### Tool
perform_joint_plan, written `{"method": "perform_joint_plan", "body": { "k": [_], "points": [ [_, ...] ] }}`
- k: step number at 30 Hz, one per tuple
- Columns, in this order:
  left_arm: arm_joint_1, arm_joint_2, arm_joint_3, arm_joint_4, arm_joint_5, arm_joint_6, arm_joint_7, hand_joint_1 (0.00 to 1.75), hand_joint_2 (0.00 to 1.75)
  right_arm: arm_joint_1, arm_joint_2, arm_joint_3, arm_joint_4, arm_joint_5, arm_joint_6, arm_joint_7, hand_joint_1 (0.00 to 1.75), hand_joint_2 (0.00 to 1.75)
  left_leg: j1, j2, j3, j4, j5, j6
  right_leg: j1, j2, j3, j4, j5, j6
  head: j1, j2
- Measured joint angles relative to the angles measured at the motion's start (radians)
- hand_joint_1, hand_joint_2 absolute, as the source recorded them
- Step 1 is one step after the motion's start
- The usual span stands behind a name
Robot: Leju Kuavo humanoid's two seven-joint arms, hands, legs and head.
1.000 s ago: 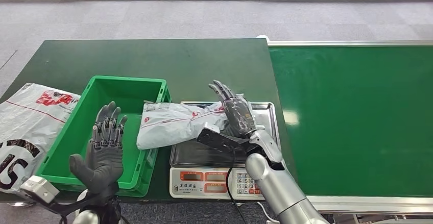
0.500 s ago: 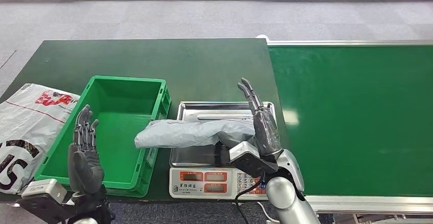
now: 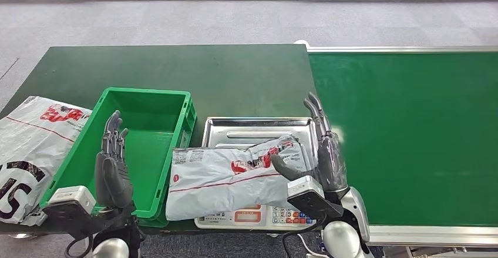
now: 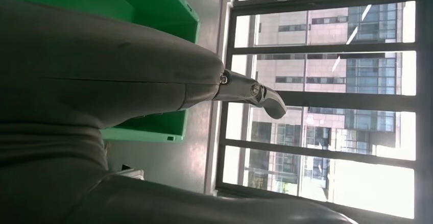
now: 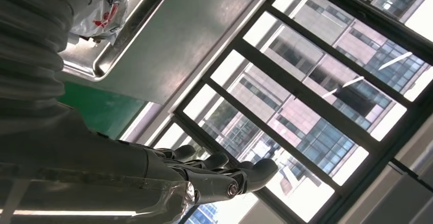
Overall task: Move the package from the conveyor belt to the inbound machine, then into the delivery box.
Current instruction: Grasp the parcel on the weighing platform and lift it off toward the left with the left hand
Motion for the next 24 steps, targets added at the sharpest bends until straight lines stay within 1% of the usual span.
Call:
{"method": "perform_joint_plan", "body": {
  "k": [4,6,8,10,14,17,21,24],
  "points": [
    [-0.001,0.013,-0.022,0.02,0.012,-0.01,0.005,0.0,0.0,0.022,0.0,-0.014,-0.015,0.014,-0.007,0.001,0.0,1.75,0.0,0.0,0.0,0.0,0.0,0.0,0.0,0.0,0.0,0.0,0.0,0.0,0.0,0.0],
    [-0.007,0.024,-0.039,0.041,-0.019,-0.023,0.013,0.0,0.0,0.031,0.0,-0.022,-0.023,0.017,-0.01,-0.003,0.0,1.75,0.0,0.0,0.0,0.0,0.0,0.0,0.0,0.0,0.0,0.0,0.0,0.0,0.0,0.0],
    [-0.022,0.034,-0.059,0.065,-0.094,-0.028,0.027,0.0,0.87,0.036,0.0,-0.031,-0.033,0.016,-0.009,-0.009,0.0,1.75,0.0,0.0,0.0,0.0,0.0,0.0,0.0,0.0,0.0,0.0,0.0,0.0,0.0,0.0],
    [-0.051,0.046,-0.081,0.093,-0.197,-0.037,0.058,0.0,1.75,0.038,0.0,-0.039,-0.04,0.012,-0.006,-0.013,0.0,1.75,0.0,0.0,0.0,0.0,0.0,0.0,0.0,0.0,0.0,0.0,0.0,0.0,0.0,0.0],
    [-0.137,0.084,-0.135,0.166,-0.379,-0.099,0.126,0.0,1.75,0.038,0.0,-0.053,-0.042,0.004,0.001,-0.024,0.0,1.75,0.0,0.0,0.0,0.0,0.001,0.0,0.0,0.0,0.0,0.0,0.001,0.0,0.0,0.0],
    [-0.23,0.134,-0.193,0.252,-0.483,-0.136,0.165,0.0,1.75,0.039,0.0,-0.065,-0.047,-0.004,0.006,-0.033,0.0,1.75,0.0,0.0,0.001,0.0,0.002,-0.001,0.0,0.0,0.0,0.0,0.002,-0.001,0.0,0.0],
    [-0.367,0.208,-0.287,0.389,-0.508,-0.175,0.174,0.0,1.75,0.039,0.0,-0.085,-0.063,-0.012,0.029,-0.041,0.0,1.75,0.0,0.0,0.0,0.0,0.002,-0.001,0.0,0.001,0.0,0.001,0.002,-0.001,0.0,0.0],
    [-0.43,0.251,-0.339,0.458,-0.494,-0.208,0.164,0.0,1.75,0.039,0.0,-0.095,-0.066,-0.013,0.037,-0.043,0.0,1.75,0.0,0.002,0.0,0.0,0.002,-0.001,0.0,0.003,-0.001,0.001,0.003,-0.002,0.0,0.0]
  ]
}}
